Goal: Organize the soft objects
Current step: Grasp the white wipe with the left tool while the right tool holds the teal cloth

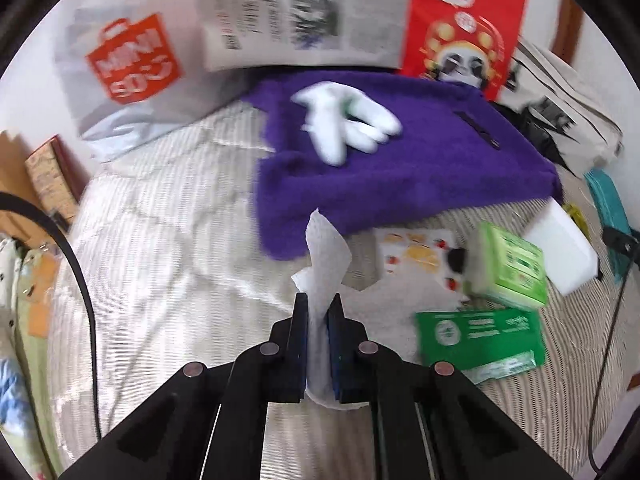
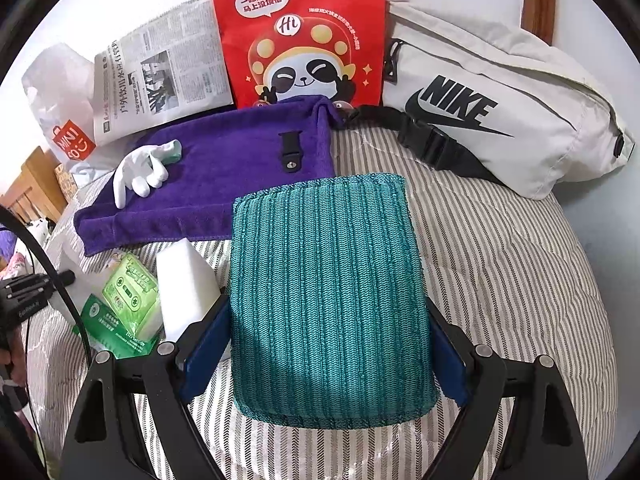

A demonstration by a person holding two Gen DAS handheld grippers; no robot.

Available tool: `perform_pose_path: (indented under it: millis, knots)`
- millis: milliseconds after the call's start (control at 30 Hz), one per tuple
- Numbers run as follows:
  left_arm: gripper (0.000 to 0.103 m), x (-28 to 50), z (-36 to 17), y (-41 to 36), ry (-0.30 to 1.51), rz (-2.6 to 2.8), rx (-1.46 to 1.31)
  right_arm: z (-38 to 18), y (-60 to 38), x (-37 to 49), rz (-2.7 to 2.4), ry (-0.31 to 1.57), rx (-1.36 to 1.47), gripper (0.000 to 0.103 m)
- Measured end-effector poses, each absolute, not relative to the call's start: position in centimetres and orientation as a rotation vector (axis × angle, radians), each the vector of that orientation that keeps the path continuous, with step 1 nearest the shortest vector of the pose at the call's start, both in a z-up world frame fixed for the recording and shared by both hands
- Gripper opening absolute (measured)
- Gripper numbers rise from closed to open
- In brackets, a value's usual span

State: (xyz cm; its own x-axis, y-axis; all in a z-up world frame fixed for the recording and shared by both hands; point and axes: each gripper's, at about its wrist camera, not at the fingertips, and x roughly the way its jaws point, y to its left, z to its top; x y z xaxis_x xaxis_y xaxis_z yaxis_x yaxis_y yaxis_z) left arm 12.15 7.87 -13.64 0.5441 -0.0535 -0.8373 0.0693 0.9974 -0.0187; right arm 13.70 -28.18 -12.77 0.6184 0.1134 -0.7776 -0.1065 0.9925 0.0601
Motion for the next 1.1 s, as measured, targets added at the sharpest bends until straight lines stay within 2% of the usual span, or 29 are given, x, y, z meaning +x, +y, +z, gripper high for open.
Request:
perform_pose_path:
  millis: [200,300,333,367,433,467,900,933,1000,1067,1100]
  knots:
    - [0.010,11.8,-12.9,10.7,0.989,0.004,0.029,-12.7,-28.0,13.5,0.129,0.891,0.007,0.088]
    - [0.021,11.4,-13.3,10.0,0.993,-0.029,0.047,-12.9,-27.9,13.5,0.132,0.896,0.003,0.088]
    - [0.030,11.4,-13.5,9.6,1.001,-0.053,0.044,-13.0,-27.9,13.5,0.133,0.899,0.003,0.088]
    - [0.047,11.2,-13.6,9.3,1.003,-0.069,0.041,-13.0,-27.9,13.6,0.133,0.902,0.005,0.088]
    - [0.071,10.9,-13.7,8.8,0.995,-0.109,0.036,-13.2,-28.0,13.6,0.133,0.908,0.009,0.088]
    - [0.073,10.6,-13.7,8.5,0.991,-0.120,0.037,-13.2,-28.0,13.6,0.132,0.909,0.011,0.088]
    - [0.073,8.7,-15.1,6.4,0.973,-0.125,0.263,-13.8,-28.7,13.7,0.125,0.929,0.042,0.088]
    - [0.068,8.7,-15.1,6.2,0.970,-0.124,0.272,-13.9,-28.6,13.7,0.127,0.932,0.041,0.088]
    - [0.049,8.9,-15.0,5.9,0.959,-0.127,0.281,-13.9,-28.4,13.6,0.129,0.932,0.036,0.088]
    - [0.021,8.9,-14.9,5.8,0.961,-0.167,0.256,-13.9,-28.4,13.5,0.130,0.928,0.033,0.088]
    - [0.017,9.0,-14.9,5.8,0.970,-0.190,0.224,-13.8,-28.3,13.5,0.131,0.924,0.034,0.088]
